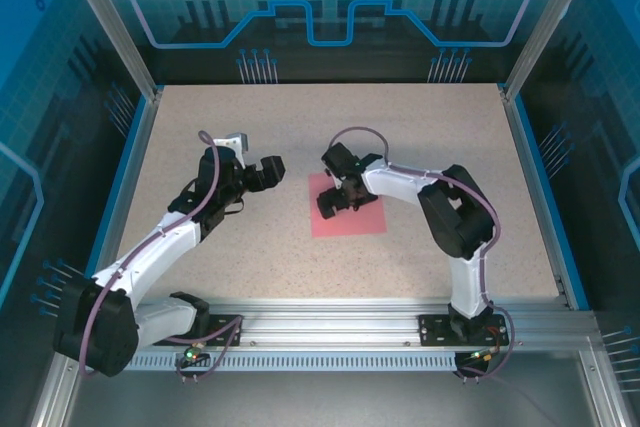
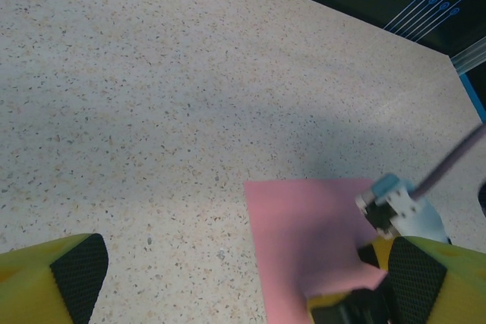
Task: Fold a paper plane with a square sheet of paper (fold left side to right side)
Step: Move the square sheet of paper to the center of the table, then pick up the square sheet of paper from the center of the table.
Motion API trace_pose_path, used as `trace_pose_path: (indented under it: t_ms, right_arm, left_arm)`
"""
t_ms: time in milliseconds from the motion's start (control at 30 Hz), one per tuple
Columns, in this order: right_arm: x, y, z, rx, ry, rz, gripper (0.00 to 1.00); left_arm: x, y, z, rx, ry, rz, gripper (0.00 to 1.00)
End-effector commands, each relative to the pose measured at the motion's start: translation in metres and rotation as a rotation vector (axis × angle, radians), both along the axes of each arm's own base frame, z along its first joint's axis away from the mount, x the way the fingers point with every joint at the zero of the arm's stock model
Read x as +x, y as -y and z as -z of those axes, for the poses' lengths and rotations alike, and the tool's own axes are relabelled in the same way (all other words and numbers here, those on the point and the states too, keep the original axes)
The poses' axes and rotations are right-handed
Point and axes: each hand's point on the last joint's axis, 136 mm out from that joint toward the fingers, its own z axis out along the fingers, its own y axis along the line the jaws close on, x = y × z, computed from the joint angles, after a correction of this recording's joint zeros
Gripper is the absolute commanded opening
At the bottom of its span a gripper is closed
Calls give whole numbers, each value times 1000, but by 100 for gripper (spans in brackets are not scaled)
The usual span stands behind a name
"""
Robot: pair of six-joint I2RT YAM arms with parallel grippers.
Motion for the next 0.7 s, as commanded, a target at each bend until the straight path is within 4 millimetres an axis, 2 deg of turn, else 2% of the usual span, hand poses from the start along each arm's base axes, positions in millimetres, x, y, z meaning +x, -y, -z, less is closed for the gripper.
trace_pose_path:
  t_ms: [0, 167, 333, 400, 467, 567, 667]
  right_arm:
    - [14, -11, 14, 30, -38, 1, 99]
    - [19, -22, 3, 91, -34, 8, 99]
    - [27, -19, -29, 165, 27, 20, 99]
    - [35, -10, -44, 196, 59, 36, 99]
    - [43, 3, -51, 193, 79, 48, 100]
    - [56, 24, -50, 158, 89, 63, 100]
    - [70, 40, -44, 146, 88, 88, 100]
  left_arm:
    - [1, 2, -15, -4, 16, 1, 99]
    - [-1, 4, -6, -21, -56, -4, 99]
    - [2, 19, 6, -84, -139, 33, 99]
    - [4, 27, 14, -114, -187, 53, 99]
    - [6, 39, 19, -147, -231, 97, 99]
    - [8, 59, 31, -205, -319, 173, 93]
    - [8, 79, 46, -249, -408, 248, 83]
